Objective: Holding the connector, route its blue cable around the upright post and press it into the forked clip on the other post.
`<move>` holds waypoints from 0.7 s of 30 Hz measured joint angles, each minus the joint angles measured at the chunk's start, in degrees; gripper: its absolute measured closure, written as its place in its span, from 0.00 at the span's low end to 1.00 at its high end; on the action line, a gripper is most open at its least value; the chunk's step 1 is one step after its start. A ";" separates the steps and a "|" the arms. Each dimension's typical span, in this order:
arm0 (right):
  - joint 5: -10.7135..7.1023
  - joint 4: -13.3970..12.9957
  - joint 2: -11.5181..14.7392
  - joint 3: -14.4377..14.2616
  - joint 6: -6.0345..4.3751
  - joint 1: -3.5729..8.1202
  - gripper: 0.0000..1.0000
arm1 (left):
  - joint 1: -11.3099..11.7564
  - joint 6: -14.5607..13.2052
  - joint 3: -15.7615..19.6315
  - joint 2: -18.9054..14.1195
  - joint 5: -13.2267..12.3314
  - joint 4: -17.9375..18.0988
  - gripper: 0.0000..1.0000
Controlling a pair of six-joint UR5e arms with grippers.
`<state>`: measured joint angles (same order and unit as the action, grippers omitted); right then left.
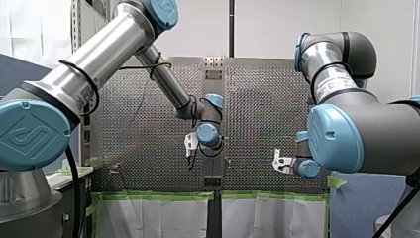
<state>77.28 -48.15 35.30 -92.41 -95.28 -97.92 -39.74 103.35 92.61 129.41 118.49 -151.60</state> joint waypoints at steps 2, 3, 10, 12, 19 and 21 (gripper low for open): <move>-0.01 -0.02 0.00 0.00 -0.01 -0.01 1.00 | 0.14 0.91 0.97 -0.97 0.00 1.00 0.00; -0.01 -0.02 0.00 0.00 -0.01 -0.01 1.00 | 0.18 1.19 1.39 -1.39 0.00 1.40 0.00; -0.01 0.00 0.00 -0.02 -0.03 0.03 1.00 | 0.14 1.11 4.97 -4.97 -0.05 4.97 0.00; -0.01 -0.01 0.00 -0.01 -0.06 0.03 1.00 | 0.08 1.03 5.74 -5.75 -0.11 5.76 0.00; -0.01 -0.06 0.00 0.00 -0.12 0.04 1.00 | 0.25 1.08 9.13 -9.13 0.00 9.13 0.00; -0.01 -0.07 0.00 0.00 -0.16 0.01 1.00 | 0.33 1.15 9.99 -9.99 0.06 10.02 0.00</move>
<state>77.26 -48.22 35.30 -92.41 -95.44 -97.91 -39.40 104.50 102.60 119.41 118.54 -141.58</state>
